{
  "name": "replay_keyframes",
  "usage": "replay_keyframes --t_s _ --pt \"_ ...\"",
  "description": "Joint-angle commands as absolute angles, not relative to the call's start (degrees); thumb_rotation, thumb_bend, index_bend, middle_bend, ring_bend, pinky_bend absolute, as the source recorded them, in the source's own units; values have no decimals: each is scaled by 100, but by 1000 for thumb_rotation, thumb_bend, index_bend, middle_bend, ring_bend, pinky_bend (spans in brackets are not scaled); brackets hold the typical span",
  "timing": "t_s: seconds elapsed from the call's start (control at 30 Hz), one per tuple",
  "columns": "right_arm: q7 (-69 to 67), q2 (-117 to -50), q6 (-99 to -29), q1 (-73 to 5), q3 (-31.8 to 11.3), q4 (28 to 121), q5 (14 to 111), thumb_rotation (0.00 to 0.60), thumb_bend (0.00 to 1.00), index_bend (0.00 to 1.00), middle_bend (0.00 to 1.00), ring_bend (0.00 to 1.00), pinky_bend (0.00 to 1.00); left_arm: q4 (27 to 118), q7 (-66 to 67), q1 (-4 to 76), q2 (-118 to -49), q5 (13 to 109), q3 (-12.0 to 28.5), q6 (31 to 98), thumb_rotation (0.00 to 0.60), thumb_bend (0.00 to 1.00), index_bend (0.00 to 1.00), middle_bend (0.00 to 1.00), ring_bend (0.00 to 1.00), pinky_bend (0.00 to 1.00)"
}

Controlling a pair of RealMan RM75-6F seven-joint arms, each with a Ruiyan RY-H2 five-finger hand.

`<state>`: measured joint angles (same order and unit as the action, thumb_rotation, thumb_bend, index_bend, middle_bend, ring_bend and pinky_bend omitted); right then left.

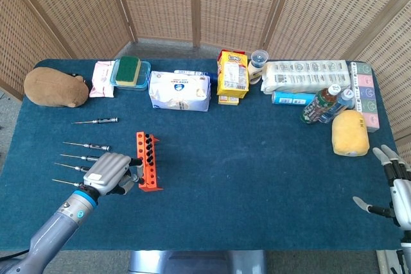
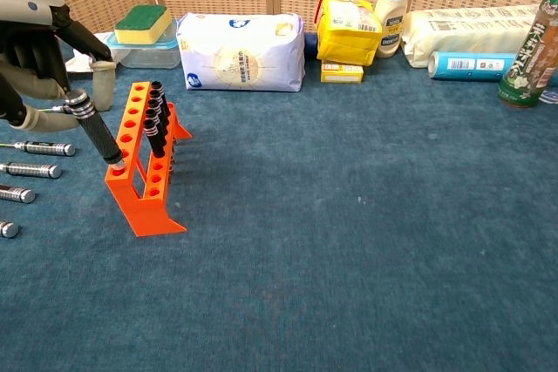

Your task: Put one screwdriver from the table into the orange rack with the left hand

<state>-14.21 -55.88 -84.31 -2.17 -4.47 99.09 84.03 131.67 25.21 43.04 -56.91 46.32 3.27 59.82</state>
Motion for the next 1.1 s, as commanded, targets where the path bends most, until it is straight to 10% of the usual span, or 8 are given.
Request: replay_keyframes --t_s 0.03,1.1 --pt "-1413 -5588 -8430 -217 -445 9910 8404 600 2 56 19 19 0 13187 2569 4320 -5714 4611 314 6026 600 379 518 1000 1000 995" --pt "-1420 -5590 -8431 -218 -450 9910 8399 600 2 57 19 18 0 13215 2760 4452 -5789 4461 220 6171 600 378 448 1000 1000 995"
